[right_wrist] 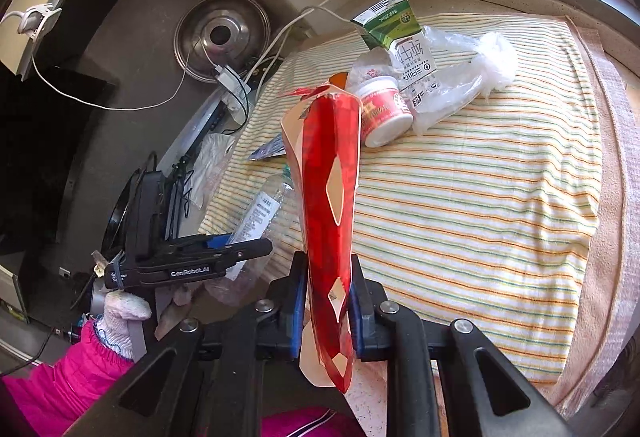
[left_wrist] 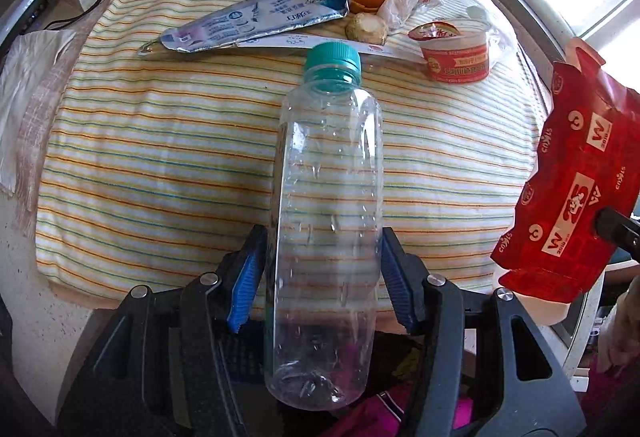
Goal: Collect trash
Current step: 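Carry bottle and red bag down to the blue wastebasket and open both grippers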
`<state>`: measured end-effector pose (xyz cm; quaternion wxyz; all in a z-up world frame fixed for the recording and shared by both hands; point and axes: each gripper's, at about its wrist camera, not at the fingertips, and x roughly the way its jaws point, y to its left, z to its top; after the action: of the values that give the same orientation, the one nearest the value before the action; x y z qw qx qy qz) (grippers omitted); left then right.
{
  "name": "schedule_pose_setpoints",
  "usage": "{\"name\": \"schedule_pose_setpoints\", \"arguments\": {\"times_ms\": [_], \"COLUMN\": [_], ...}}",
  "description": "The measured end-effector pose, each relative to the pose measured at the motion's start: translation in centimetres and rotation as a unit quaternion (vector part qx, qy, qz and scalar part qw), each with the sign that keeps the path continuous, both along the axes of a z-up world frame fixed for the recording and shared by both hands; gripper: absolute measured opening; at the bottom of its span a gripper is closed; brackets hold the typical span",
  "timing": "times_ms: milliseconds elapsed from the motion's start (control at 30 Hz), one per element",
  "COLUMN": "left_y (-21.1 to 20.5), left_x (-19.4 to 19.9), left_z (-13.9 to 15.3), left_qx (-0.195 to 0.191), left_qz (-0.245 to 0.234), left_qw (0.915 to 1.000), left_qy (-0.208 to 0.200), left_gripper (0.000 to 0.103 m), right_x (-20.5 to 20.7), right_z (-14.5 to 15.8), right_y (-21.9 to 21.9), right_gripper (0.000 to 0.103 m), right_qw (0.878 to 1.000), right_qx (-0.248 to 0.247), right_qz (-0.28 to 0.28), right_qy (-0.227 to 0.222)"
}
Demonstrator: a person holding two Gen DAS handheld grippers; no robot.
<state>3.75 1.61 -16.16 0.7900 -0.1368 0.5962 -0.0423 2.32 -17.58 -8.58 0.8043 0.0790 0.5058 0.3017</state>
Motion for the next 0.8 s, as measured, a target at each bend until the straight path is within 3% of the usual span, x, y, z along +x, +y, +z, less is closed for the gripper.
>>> {"name": "schedule_pose_setpoints", "arguments": {"times_ms": [233, 500, 800], "left_y": [0.0, 2.2, 5.4], "left_x": [-0.2, -4.2, -9.6], "left_z": [0.5, 2.0, 3.3], "left_qx": [-0.011, -0.024, -0.024], "left_qz": [0.010, 0.033, 0.061], "left_qw": [0.9997, 0.9984, 0.9964], "left_qy": [-0.018, -0.039, -0.055], "left_gripper": [0.055, 0.054, 0.054], "right_x": [-1.5, -2.8, -5.4], "right_z": [-0.1, -0.1, -0.7], "right_y": [-0.9, -0.6, 2.9], "right_gripper": [0.017, 0.017, 0.017], "right_qw": [1.000, 1.000, 1.000], "right_qx": [-0.002, -0.001, -0.001], "right_qz": [-0.022, -0.026, 0.007], "right_qy": [-0.003, -0.001, 0.005]}}
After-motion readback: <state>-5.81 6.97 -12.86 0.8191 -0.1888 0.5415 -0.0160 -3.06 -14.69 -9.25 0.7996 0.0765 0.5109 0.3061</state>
